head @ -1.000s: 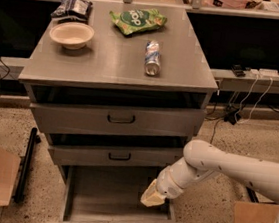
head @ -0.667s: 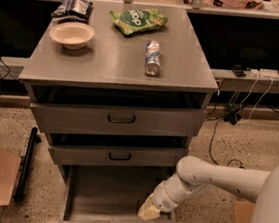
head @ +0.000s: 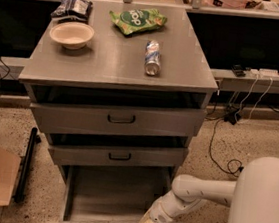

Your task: Close bottom drawer

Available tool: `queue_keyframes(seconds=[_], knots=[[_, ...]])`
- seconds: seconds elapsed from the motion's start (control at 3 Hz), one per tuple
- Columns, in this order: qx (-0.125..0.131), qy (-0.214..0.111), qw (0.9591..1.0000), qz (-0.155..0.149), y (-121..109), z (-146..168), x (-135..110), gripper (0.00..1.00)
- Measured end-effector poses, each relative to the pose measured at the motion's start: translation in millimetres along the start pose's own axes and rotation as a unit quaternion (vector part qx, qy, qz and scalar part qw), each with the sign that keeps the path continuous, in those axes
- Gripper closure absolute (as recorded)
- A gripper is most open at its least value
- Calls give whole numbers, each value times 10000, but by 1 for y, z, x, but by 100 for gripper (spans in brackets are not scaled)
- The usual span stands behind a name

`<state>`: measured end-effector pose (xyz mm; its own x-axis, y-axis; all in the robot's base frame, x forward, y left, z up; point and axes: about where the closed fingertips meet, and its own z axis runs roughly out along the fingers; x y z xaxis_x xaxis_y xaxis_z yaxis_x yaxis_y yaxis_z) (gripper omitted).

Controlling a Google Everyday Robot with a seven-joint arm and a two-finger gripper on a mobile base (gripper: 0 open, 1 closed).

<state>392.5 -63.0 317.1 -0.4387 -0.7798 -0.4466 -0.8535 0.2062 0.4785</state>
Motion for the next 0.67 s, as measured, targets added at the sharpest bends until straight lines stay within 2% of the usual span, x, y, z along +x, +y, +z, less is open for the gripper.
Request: queue_keyframes(seconds=[0.33,0.67], knots=[[21,-155,9989,432,-38,50,29,100],[32,-233,9972,706,-59,75,46,100]])
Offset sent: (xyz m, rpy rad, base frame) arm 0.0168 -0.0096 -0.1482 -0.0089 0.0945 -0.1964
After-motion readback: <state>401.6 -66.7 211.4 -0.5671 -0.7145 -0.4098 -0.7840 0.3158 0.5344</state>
